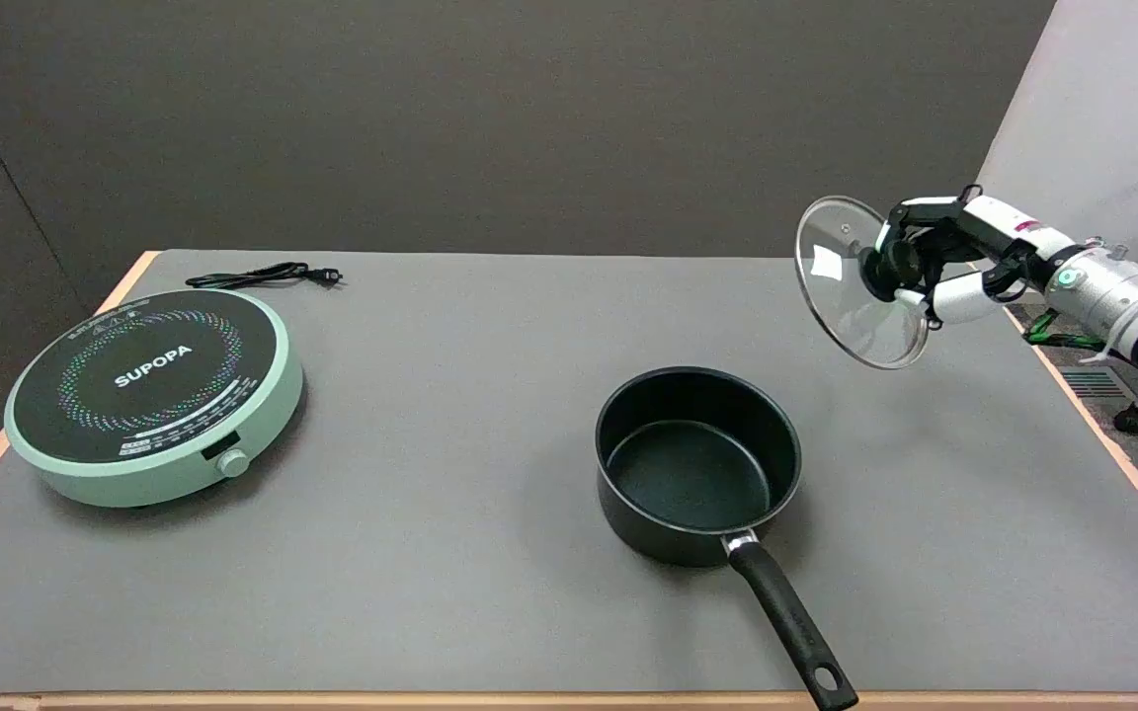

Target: Place the pot lid onto the pot.

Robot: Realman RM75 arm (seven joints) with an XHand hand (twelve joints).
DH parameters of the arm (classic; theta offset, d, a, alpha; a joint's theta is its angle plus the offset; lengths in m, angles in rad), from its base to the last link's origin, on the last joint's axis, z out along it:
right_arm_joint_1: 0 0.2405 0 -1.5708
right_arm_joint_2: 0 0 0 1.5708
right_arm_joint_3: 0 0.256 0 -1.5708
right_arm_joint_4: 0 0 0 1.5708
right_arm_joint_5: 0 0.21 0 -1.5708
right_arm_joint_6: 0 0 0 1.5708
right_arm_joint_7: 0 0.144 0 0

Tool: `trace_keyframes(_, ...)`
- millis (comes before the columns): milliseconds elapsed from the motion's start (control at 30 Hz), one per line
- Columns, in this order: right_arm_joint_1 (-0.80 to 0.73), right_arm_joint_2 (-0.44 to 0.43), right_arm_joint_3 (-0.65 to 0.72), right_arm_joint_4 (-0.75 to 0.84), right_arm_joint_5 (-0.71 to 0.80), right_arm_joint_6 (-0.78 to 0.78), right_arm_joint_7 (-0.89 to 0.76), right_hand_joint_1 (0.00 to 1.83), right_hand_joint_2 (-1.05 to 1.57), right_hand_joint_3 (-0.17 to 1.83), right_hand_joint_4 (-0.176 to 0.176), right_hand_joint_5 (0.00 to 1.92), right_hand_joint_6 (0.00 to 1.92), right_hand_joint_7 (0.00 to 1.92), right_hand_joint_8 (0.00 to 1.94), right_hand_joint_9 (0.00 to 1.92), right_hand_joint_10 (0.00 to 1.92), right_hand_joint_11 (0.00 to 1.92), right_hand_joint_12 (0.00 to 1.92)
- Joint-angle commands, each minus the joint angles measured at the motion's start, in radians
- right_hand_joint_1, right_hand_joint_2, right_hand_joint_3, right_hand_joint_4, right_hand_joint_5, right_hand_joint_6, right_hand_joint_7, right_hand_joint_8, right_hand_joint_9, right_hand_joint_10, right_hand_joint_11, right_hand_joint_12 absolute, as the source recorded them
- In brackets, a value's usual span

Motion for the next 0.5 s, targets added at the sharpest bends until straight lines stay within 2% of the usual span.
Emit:
trace_keyframes(33,-0.369,-0.110,0.423,-0.258,-0.184,0.010,0.276,1.37,0.78,0.77,0.176,0.58,1.48,0.91,1.36,0.81,1.65,0.67,1.23)
trace_keyframes(300,-0.443,-0.170,0.494,-0.392,-0.173,-0.035,0.292,1.37,0.77,0.78,0.176,0.58,1.49,0.92,1.36,0.81,1.65,0.67,1.25)
trace_keyframes(367,-0.453,-0.184,0.507,-0.423,-0.131,-0.043,0.289,1.37,0.77,0.79,0.176,0.58,1.50,0.91,1.36,0.81,1.65,0.67,1.26)
trace_keyframes(500,-0.463,-0.182,0.500,-0.437,0.063,-0.053,0.257,1.37,0.77,0.79,0.176,0.58,1.50,0.91,1.37,0.81,1.66,0.67,1.27)
